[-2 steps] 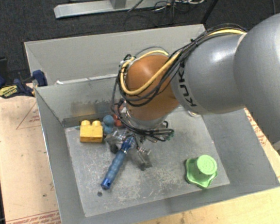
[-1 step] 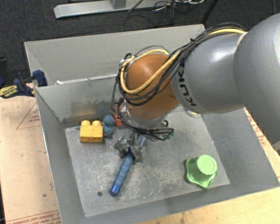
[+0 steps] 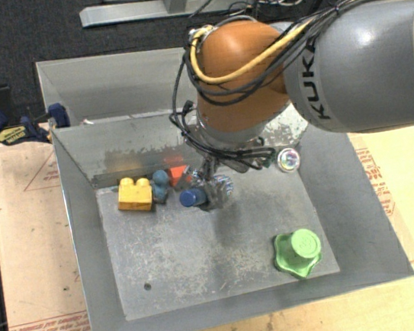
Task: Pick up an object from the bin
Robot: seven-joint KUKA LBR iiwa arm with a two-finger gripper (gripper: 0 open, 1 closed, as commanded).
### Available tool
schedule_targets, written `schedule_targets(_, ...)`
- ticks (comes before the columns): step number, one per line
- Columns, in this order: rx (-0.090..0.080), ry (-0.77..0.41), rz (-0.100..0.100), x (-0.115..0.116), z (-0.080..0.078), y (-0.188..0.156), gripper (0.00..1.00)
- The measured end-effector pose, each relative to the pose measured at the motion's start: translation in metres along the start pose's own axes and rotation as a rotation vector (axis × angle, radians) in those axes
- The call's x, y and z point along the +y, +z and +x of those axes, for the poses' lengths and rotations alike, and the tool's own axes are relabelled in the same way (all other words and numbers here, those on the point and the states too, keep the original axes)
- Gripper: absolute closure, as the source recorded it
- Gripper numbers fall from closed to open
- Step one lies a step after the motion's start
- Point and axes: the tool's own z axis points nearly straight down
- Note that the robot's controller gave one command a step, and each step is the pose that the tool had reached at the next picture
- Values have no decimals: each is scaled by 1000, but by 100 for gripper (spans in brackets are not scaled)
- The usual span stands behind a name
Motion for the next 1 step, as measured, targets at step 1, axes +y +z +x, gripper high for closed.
schedule_targets(1, 1, -385, -4, 36, -7, -65, 100)
